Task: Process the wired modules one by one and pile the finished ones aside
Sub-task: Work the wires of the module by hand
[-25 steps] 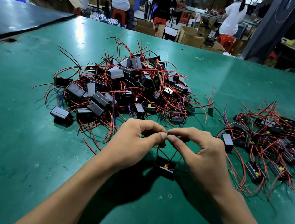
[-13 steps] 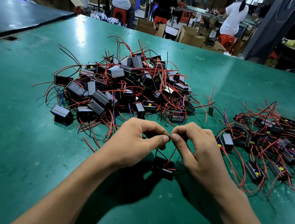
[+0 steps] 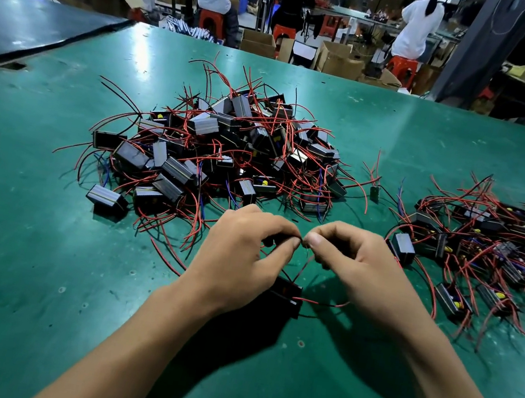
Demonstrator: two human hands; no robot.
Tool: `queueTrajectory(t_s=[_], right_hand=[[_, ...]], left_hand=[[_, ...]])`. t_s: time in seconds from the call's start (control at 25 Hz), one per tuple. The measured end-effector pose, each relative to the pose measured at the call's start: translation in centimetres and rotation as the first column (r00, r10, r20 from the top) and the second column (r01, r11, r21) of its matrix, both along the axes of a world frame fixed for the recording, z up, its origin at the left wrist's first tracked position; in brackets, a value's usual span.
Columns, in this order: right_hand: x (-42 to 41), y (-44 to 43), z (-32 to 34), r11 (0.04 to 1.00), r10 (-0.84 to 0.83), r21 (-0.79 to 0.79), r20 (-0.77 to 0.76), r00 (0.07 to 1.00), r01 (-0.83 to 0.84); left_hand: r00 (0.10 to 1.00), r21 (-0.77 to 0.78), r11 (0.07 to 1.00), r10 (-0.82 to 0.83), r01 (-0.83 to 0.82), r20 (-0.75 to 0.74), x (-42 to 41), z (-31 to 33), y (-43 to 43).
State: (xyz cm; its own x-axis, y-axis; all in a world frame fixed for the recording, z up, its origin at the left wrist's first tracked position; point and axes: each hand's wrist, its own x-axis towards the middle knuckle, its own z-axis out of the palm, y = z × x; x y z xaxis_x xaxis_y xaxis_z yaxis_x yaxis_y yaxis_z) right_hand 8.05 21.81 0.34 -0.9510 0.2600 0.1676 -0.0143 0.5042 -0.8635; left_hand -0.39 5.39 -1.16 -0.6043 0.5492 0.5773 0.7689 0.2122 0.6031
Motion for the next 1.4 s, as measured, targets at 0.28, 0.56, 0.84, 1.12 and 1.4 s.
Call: queueTrajectory(t_s=[0.28, 0.56, 0.84, 1.12, 1.4], right_hand=[[0.1, 0.2, -0.9, 0.872, 0.07, 0.478, -0.333, 0.94, 0.105], [0.2, 0.2, -0.7, 0.864, 0.079, 0.492, -0.352, 0.933, 0.113], [0.0, -0.1, -0.2, 0.989, 0.034, -0.147, 0.014, 0.999, -0.032], [-0.1, -0.6, -1.0, 0.931, -0.068, 0.305, -0.395, 0.916, 0.2], [-0.3, 0.1, -2.0, 0.75, 0.089, 0.58, -0.566, 0.82, 0.319]], left_hand=[[0.99, 0.016, 1.0, -0.011, 0.009, 0.138, -0.4, 0.2, -0.2], [0.999, -0.018, 0.999, -0.039, 0.04, 0.017, -0.7, -0.1, -0.5], [0.998, 0.02, 0.999, -0.036, 0.037, -0.044, -0.6, -0.5, 0.0], [0.994, -0.021, 0.999, -0.023, 0.025, 0.105, -0.7, -0.1, -0.3], [0.963, -0.031, 0.997, -0.065, 0.076, 0.263, -0.9, 0.4, -0.4]])
